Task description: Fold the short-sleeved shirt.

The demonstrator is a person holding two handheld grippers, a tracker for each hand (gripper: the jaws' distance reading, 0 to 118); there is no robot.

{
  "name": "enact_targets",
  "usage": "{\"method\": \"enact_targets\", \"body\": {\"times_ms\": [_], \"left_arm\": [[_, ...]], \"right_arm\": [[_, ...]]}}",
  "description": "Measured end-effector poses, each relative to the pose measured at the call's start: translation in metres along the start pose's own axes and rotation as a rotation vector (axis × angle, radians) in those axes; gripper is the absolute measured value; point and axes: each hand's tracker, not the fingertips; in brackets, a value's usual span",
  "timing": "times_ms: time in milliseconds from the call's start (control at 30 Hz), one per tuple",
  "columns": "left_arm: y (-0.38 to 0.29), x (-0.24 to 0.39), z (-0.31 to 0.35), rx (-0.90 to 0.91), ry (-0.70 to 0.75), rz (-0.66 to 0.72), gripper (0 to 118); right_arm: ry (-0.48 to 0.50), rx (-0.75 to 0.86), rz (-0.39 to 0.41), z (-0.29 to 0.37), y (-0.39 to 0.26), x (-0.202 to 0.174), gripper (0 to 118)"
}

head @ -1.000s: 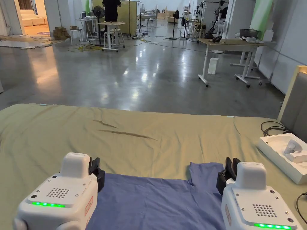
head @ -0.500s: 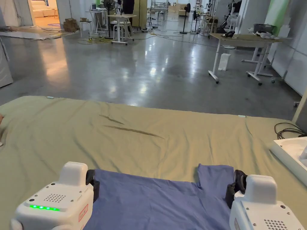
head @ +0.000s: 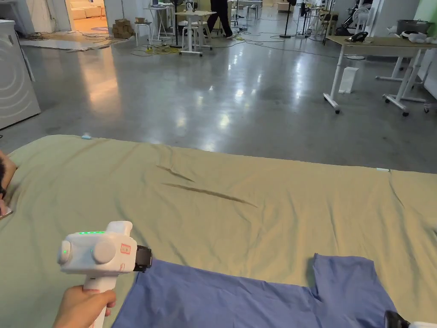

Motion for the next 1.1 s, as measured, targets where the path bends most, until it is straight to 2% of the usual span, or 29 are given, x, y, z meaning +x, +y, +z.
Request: {"method": "enact_targets", "body": {"times_ms": [67, 200, 333, 400, 433, 500, 633, 667, 767, 800, 867, 1000, 1033, 1100], "left_arm": [[0.015, 0.000, -0.022, -0.029, 0.016, -0.008, 64], [0.028, 0.005, -0.064, -0.118, 0.053, -0.092, 64], [0.021, 0.009, -0.100, -0.218, 0.184, -0.190, 63], [0.016, 0.010, -0.101, -0.202, 0.158, -0.179, 57], [0.014, 0.015, -0.097, -0.174, 0.178, -0.179, 48], [0.010, 0.024, -0.095, -0.158, 0.134, -0.212, 11], [-0.004, 0.041, -0.095, -0.157, 0.173, -0.370, 4], [-0.006, 0.042, -0.092, -0.151, 0.180, -0.383, 4], [-0.006, 0.044, -0.082, -0.153, 0.162, -0.379, 3], [-0.008, 0.047, -0.072, -0.143, 0.155, -0.380, 3], [-0.009, 0.046, -0.060, -0.106, 0.125, -0.325, 3], [-0.011, 0.041, -0.034, -0.031, 0.087, -0.238, 3], [-0.013, 0.042, -0.029, -0.020, 0.094, -0.236, 3], [-0.013, 0.043, -0.023, -0.004, 0.104, -0.248, 3]], "right_arm": [[-0.009, -0.028, 0.005, -0.008, -0.006, 0.004, 0], [-0.036, -0.072, 0.007, -0.019, -0.018, 0.010, 0], [-0.047, -0.117, 0.011, -0.028, -0.029, 0.015, 0], [-0.052, -0.131, 0.017, -0.031, -0.033, 0.018, 0], [-0.053, -0.138, 0.018, -0.033, -0.036, 0.019, 0], [-0.058, -0.148, 0.022, -0.039, -0.037, 0.022, 0], [-0.076, -0.193, 0.022, -0.070, -0.028, 0.033, 0], [-0.077, -0.225, 0.031, -0.082, -0.023, 0.037, 4], [-0.002, -0.340, 0.014, -0.128, -0.007, 0.058, 35], [0.023, -0.368, -0.001, -0.145, -0.003, 0.065, 50], [0.037, -0.439, -0.003, -0.178, 0.002, 0.076, 63], [-0.013, -0.562, 0.060, -0.238, 0.000, 0.083, 65], [0.025, -0.610, 0.025, -0.252, -0.004, 0.086, 65], [0.041, -0.697, -0.014, -0.274, -0.015, 0.088, 65]]}}
